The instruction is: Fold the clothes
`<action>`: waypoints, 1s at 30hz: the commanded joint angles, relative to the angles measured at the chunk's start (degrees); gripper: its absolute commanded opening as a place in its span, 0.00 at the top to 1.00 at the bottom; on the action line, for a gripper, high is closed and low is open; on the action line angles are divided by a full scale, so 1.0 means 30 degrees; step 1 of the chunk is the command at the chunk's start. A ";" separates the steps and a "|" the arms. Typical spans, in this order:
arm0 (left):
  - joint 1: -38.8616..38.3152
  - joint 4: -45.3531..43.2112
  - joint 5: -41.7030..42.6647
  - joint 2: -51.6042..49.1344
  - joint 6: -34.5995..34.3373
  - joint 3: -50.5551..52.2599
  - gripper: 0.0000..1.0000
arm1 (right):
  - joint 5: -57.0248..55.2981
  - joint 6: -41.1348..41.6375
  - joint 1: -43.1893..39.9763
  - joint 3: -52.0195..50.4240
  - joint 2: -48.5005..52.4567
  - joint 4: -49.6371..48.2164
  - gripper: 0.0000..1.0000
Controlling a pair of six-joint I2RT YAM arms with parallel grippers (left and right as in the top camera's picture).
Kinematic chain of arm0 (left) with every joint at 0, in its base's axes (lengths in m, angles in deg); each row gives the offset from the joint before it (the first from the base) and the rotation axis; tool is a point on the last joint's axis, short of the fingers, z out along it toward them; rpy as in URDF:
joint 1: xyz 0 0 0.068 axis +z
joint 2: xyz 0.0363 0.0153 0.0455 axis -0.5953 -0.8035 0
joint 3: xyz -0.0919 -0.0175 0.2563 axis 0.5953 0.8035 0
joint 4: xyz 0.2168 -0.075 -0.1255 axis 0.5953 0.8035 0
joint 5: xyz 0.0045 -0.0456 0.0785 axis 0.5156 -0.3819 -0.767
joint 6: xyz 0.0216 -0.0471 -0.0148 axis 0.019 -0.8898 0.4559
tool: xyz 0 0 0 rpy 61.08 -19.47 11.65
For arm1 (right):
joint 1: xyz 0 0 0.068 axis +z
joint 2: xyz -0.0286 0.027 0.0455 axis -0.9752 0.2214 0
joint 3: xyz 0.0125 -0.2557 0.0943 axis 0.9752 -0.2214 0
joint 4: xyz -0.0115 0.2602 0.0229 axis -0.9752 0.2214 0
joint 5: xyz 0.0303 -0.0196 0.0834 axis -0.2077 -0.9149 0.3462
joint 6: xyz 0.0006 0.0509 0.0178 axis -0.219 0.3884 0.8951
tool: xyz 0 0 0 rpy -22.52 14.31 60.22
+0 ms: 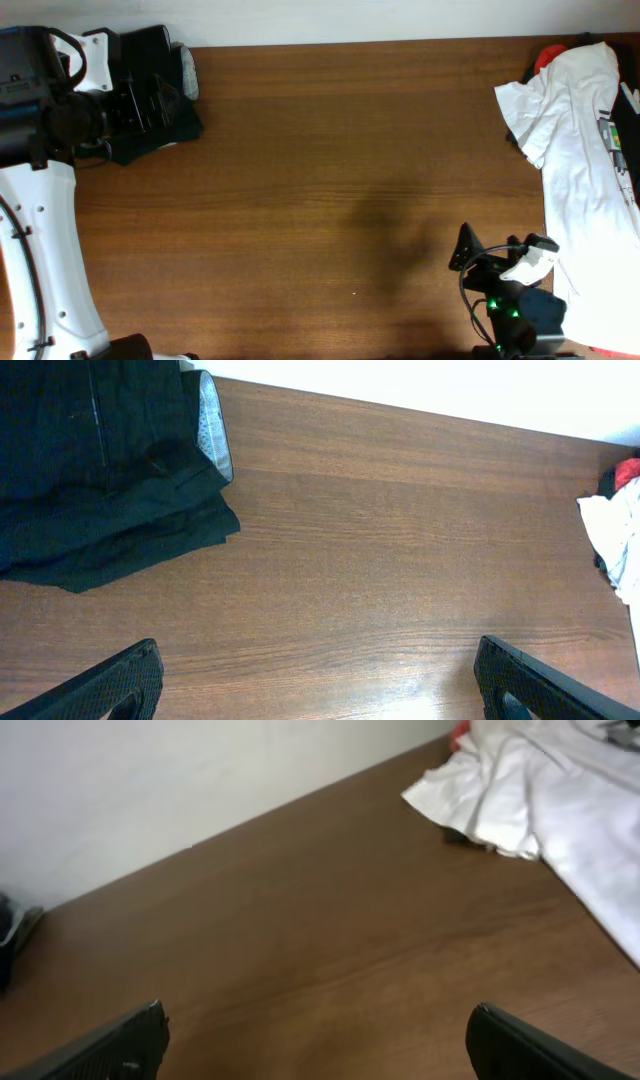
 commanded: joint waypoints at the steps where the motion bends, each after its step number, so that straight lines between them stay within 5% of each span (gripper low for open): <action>1: 0.0080 0.0022 0.0204 0.0270 -0.0189 -0.0029 0.01 | 0.0255 -0.1224 0.0233 -0.0831 -0.0510 -0.0984 0.01; 11: 0.0080 0.0022 0.0204 0.0270 -0.0189 -0.0029 0.01 | 0.0255 -0.5763 0.0233 -0.1916 -0.0510 -0.1843 0.01; 20: 0.0080 0.0022 0.0204 0.0270 -0.0189 -0.0036 0.01 | 0.0772 -0.5756 0.0233 -0.3410 -0.0510 -0.8160 0.01; 30: 0.0080 0.0022 0.0204 0.0270 -0.0189 -0.0029 0.01 | 0.0685 -0.5807 0.0816 -0.3927 -0.0510 -0.7249 0.01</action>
